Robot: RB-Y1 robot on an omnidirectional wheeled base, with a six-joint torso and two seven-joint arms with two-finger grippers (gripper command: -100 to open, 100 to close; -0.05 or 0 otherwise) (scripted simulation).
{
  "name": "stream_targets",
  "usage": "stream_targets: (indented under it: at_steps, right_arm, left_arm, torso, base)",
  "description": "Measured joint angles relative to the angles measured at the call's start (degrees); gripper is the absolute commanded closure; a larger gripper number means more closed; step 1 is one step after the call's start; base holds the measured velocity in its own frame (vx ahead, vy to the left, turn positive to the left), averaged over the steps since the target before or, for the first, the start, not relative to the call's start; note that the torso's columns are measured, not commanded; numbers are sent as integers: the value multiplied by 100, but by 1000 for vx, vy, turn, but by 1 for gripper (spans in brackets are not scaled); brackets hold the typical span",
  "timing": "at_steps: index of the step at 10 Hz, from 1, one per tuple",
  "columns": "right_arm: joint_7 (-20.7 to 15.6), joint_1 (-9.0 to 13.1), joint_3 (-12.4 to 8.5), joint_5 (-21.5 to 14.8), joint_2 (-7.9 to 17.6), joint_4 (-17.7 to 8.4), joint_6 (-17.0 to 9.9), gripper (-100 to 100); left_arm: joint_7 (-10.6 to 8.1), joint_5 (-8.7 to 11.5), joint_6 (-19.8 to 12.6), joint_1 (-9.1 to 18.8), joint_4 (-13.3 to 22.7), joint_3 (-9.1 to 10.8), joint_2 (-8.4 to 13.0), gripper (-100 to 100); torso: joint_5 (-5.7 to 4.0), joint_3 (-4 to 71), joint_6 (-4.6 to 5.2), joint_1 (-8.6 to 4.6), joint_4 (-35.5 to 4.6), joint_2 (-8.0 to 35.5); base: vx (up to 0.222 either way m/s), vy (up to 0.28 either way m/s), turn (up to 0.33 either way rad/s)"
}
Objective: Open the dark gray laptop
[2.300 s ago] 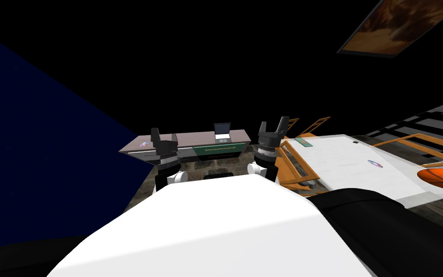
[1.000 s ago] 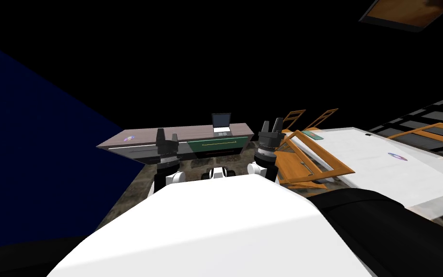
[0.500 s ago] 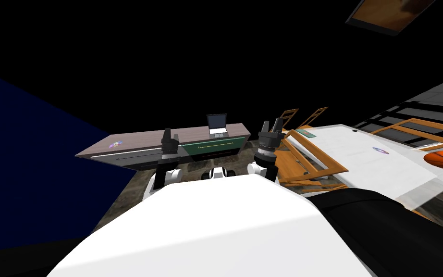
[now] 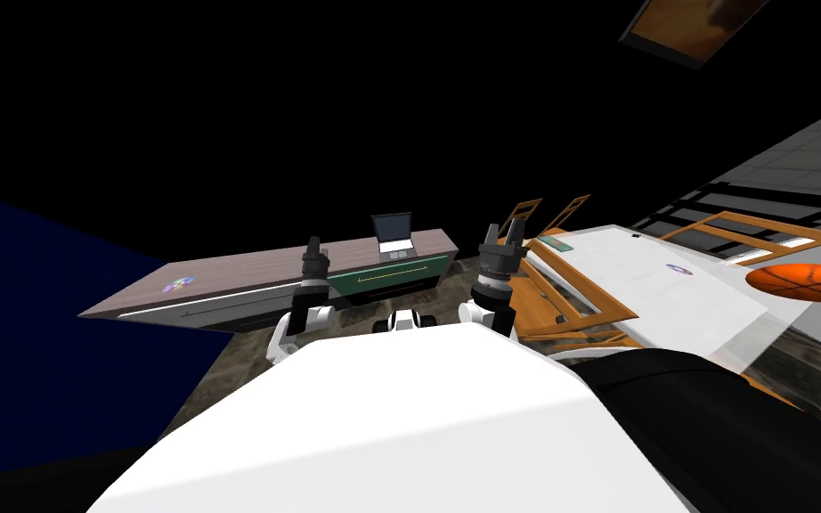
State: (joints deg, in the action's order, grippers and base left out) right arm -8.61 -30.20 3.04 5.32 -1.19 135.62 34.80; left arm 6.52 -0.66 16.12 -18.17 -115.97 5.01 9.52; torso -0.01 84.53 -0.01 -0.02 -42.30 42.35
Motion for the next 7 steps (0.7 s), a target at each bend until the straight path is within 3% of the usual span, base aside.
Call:
stream_targets:
  at_steps: [7]
  right_arm:
    - [0,0,0,0,0,0,0,0]
  left_arm:
    - [225,-319,-631,756,899,578,-247,-100]
  torso:
    - [2,-2,0,6,-1,4]
  base:
    - [88,-40,-117]
